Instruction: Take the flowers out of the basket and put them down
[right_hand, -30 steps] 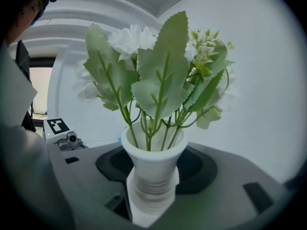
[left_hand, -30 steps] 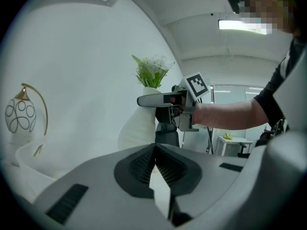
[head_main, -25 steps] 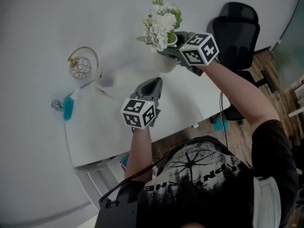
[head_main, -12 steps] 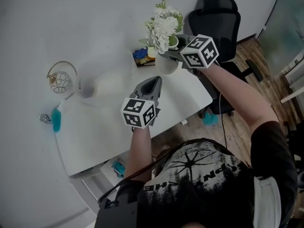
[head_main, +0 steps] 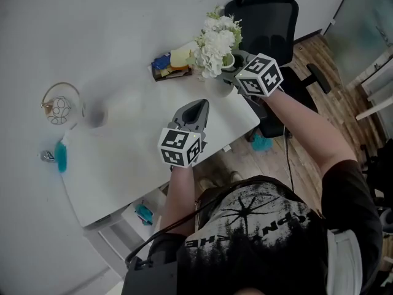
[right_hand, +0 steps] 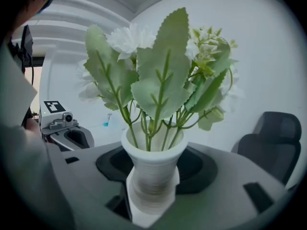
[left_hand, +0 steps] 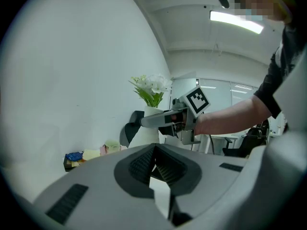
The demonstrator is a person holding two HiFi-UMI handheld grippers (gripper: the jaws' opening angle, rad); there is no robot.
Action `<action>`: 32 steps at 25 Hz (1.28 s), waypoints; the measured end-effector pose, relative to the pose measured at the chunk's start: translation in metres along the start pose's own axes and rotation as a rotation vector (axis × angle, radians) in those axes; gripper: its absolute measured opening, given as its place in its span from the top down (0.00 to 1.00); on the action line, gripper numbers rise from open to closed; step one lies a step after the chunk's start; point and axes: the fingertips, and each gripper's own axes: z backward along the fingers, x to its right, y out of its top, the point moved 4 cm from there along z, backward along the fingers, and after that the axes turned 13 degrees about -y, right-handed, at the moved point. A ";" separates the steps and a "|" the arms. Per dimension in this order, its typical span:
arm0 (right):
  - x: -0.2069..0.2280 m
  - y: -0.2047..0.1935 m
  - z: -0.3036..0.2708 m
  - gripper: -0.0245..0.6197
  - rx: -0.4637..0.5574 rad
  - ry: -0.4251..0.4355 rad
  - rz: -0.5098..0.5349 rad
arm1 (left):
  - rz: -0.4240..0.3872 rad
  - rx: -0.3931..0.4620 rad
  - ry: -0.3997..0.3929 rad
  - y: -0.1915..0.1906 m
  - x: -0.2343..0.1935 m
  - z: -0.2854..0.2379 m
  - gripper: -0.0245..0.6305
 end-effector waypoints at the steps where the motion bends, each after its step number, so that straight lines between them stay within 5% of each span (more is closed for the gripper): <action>1: 0.003 -0.007 0.002 0.58 -0.003 -0.003 -0.005 | 0.002 -0.001 0.002 -0.003 0.002 -0.004 0.95; 22: 0.002 -0.141 -0.023 0.58 -0.015 -0.019 -0.011 | 0.080 -0.151 -0.004 -0.097 0.017 -0.046 0.95; 32: -0.005 -0.149 -0.037 0.58 0.053 -0.018 -0.021 | 0.154 -0.156 0.005 -0.114 0.007 -0.046 0.95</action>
